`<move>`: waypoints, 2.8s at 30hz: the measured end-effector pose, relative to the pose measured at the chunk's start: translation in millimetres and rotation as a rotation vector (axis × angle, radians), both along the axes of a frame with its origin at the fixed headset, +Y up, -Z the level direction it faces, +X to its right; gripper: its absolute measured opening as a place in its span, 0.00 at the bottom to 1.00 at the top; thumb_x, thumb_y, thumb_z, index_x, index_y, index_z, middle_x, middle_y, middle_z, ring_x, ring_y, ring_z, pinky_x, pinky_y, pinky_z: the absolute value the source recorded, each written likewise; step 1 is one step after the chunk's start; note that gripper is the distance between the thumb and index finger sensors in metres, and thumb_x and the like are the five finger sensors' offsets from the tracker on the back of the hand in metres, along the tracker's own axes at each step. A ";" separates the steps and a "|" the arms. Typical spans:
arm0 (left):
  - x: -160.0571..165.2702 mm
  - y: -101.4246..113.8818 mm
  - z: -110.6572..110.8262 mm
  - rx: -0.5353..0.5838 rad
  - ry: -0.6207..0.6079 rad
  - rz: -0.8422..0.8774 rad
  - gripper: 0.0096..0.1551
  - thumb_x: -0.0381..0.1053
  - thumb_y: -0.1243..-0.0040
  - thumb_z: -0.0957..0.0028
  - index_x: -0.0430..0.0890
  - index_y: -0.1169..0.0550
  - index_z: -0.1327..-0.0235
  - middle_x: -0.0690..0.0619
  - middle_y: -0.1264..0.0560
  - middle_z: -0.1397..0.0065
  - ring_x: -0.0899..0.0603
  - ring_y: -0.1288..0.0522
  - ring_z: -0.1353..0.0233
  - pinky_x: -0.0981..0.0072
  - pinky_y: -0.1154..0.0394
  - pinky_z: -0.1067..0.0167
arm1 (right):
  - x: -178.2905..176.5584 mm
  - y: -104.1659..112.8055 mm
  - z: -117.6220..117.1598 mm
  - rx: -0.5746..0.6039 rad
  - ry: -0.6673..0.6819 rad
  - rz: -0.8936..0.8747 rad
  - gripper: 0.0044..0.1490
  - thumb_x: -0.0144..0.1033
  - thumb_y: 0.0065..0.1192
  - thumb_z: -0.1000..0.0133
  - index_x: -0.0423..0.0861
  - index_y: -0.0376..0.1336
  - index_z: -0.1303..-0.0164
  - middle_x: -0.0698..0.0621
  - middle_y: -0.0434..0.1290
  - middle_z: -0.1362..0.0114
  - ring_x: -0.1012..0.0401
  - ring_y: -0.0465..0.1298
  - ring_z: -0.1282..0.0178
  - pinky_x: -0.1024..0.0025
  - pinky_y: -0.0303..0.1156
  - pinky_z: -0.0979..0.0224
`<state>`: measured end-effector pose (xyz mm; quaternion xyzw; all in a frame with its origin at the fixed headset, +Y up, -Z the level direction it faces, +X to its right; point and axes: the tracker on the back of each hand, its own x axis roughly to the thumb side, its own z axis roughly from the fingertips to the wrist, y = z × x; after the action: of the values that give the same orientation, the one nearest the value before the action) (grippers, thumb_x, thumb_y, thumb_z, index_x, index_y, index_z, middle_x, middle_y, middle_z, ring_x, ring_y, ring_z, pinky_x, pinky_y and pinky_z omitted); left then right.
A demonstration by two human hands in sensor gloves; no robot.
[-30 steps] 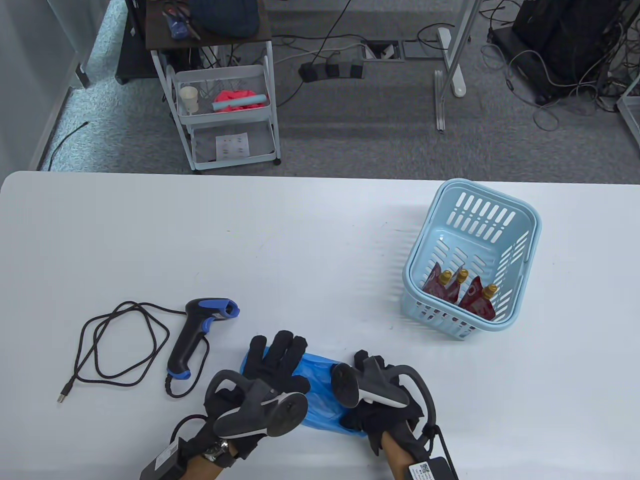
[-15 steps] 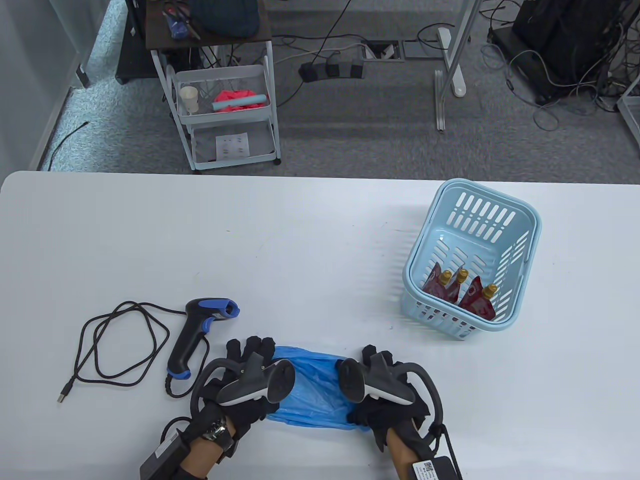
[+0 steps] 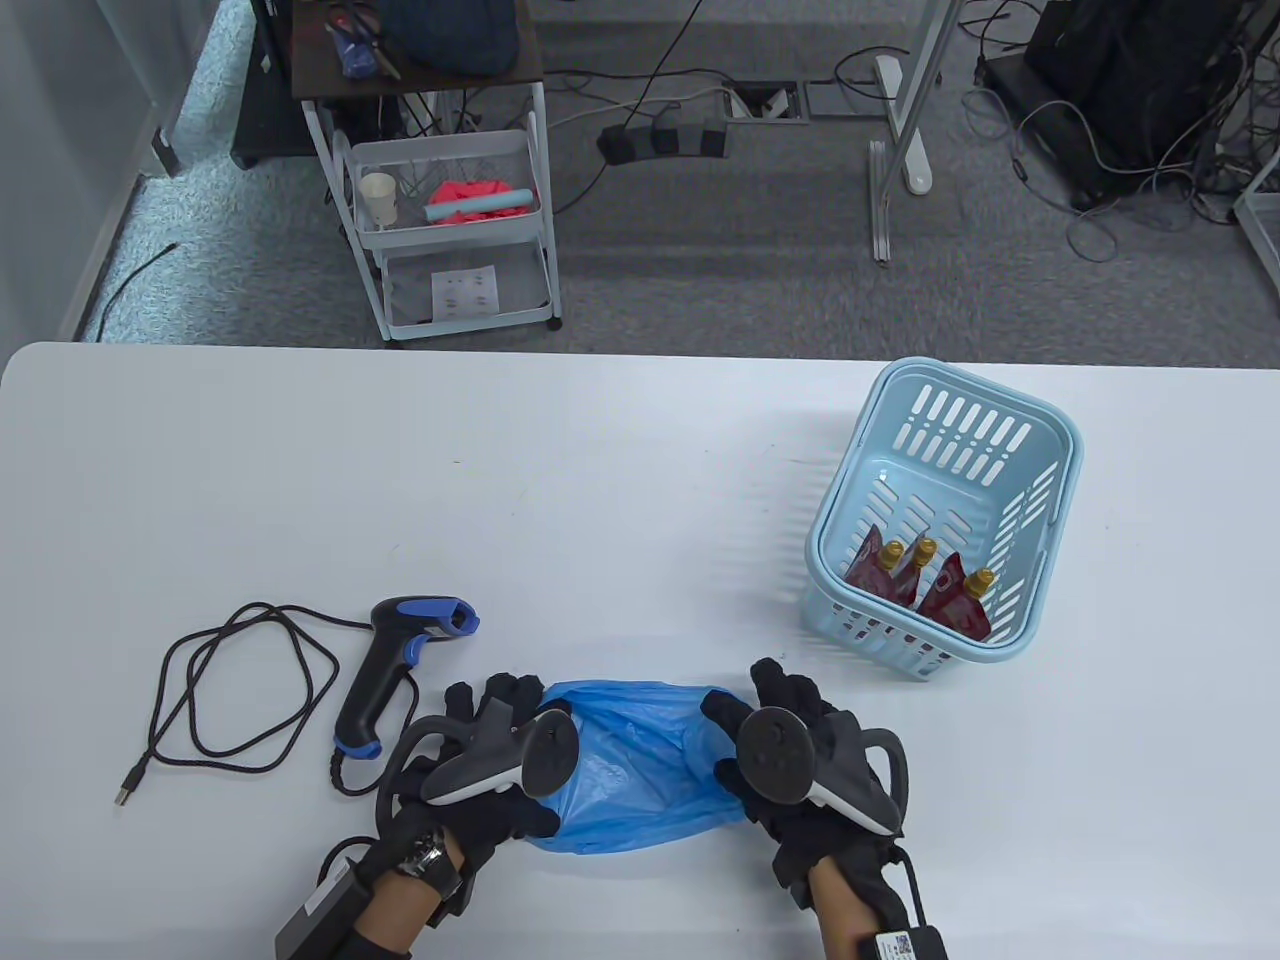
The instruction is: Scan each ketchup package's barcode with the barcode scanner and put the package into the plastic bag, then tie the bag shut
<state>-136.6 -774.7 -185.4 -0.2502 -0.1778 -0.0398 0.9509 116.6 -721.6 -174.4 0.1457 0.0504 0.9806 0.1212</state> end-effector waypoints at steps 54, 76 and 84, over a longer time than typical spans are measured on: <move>-10.8 74.6 12.7 0.276 -0.046 0.235 0.20 0.54 0.33 0.51 0.59 0.18 0.44 0.49 0.47 0.13 0.33 0.48 0.12 0.28 0.49 0.22 | -45.0 -58.9 -3.5 -0.420 0.136 0.378 0.66 0.61 0.70 0.55 0.60 0.35 0.15 0.36 0.23 0.15 0.36 0.26 0.17 0.29 0.38 0.19; -20.8 -2.2 -13.9 0.024 0.085 -0.012 0.58 0.67 0.31 0.63 0.57 0.42 0.18 0.47 0.57 0.12 0.32 0.56 0.12 0.26 0.53 0.21 | -34.1 -58.2 -8.5 -0.321 -0.011 0.307 0.57 0.60 0.67 0.51 0.61 0.42 0.16 0.35 0.29 0.13 0.35 0.31 0.16 0.30 0.43 0.20; -15.1 -2.6 -10.4 -0.002 0.045 -0.011 0.60 0.67 0.30 0.64 0.57 0.43 0.17 0.46 0.57 0.12 0.31 0.56 0.12 0.26 0.53 0.21 | -23.0 -52.3 -8.6 -0.309 0.021 0.285 0.58 0.62 0.66 0.51 0.58 0.43 0.15 0.35 0.29 0.13 0.35 0.31 0.16 0.30 0.43 0.19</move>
<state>-151.7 -777.4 -195.8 -0.2529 -0.1551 -0.0391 0.9542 93.6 -773.9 -183.0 0.1268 0.2217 0.9668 0.0018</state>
